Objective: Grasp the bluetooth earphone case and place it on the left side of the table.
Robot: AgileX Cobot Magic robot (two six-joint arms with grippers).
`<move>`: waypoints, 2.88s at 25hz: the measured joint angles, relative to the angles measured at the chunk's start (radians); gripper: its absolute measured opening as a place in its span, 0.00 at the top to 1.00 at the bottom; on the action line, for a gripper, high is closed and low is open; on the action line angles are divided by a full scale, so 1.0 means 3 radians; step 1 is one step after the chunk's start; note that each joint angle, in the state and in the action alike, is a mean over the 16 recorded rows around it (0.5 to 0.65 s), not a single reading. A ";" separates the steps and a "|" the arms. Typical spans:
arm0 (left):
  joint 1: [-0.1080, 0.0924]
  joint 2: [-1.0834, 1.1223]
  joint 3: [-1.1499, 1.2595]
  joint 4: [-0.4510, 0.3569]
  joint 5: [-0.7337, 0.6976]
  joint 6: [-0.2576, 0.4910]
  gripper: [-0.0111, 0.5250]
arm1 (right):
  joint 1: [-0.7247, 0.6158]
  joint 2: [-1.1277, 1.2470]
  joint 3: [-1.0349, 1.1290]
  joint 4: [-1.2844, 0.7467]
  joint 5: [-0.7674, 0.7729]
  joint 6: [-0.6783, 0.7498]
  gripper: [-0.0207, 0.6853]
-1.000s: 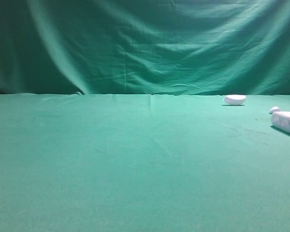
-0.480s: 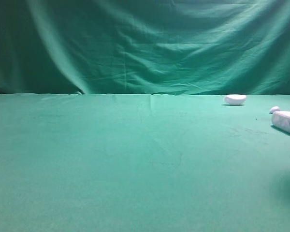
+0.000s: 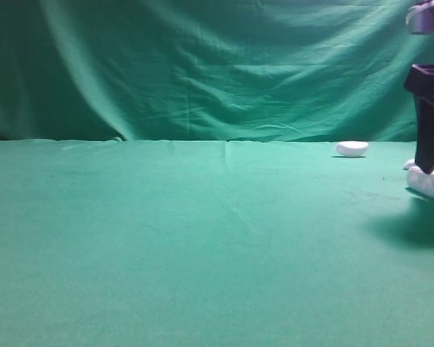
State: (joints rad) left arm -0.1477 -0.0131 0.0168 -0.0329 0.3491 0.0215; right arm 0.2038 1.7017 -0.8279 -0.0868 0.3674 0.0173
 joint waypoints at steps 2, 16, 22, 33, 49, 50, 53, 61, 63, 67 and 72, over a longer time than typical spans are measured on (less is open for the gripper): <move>0.0000 0.0000 0.0000 0.0000 0.0000 0.0000 0.98 | 0.0000 0.0037 -0.0021 0.0004 0.0004 0.0001 0.27; 0.0000 0.0000 0.0000 0.0000 0.0000 0.0000 0.98 | 0.0177 0.0070 -0.0613 0.0179 0.0676 -0.0110 0.52; 0.0000 0.0000 0.0000 0.0000 0.0000 0.0000 0.98 | 0.0650 0.0252 -0.1453 0.0335 0.1127 -0.0263 0.52; 0.0000 0.0000 0.0000 0.0000 0.0000 0.0000 0.98 | 0.1787 0.1430 -0.3380 0.0461 0.1333 -0.0408 0.52; 0.0000 0.0000 0.0000 0.0000 0.0000 0.0000 0.98 | 0.2290 0.2523 -0.4370 0.0466 0.1075 -0.0413 0.38; 0.0000 0.0000 0.0000 0.0000 0.0000 0.0000 0.98 | 0.2292 0.2523 -0.4386 0.0466 0.1100 -0.0408 0.35; 0.0000 0.0000 0.0000 0.0000 0.0000 0.0000 0.98 | 0.2294 0.2473 -0.4463 0.0461 0.1274 -0.0347 0.29; 0.0000 0.0000 0.0000 0.0000 0.0000 0.0000 0.98 | 0.2280 0.2061 -0.4812 0.0249 0.2159 -0.0010 0.47; 0.0000 0.0000 0.0000 0.0000 0.0000 0.0000 0.98 | 0.2263 0.1906 -0.4895 0.0174 0.2392 0.0086 0.57; 0.0000 0.0000 0.0000 0.0000 0.0000 0.0000 0.98 | 0.2201 0.1538 -0.4962 0.0022 0.2775 0.0261 0.79; 0.0000 0.0000 0.0000 0.0000 0.0000 0.0000 0.98 | 0.2066 0.0969 -0.4695 -0.0122 0.2955 0.0343 0.95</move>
State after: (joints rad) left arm -0.1477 -0.0131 0.0168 -0.0329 0.3491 0.0215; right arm 0.8236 1.9923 -2.2364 -0.1234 1.2540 0.1204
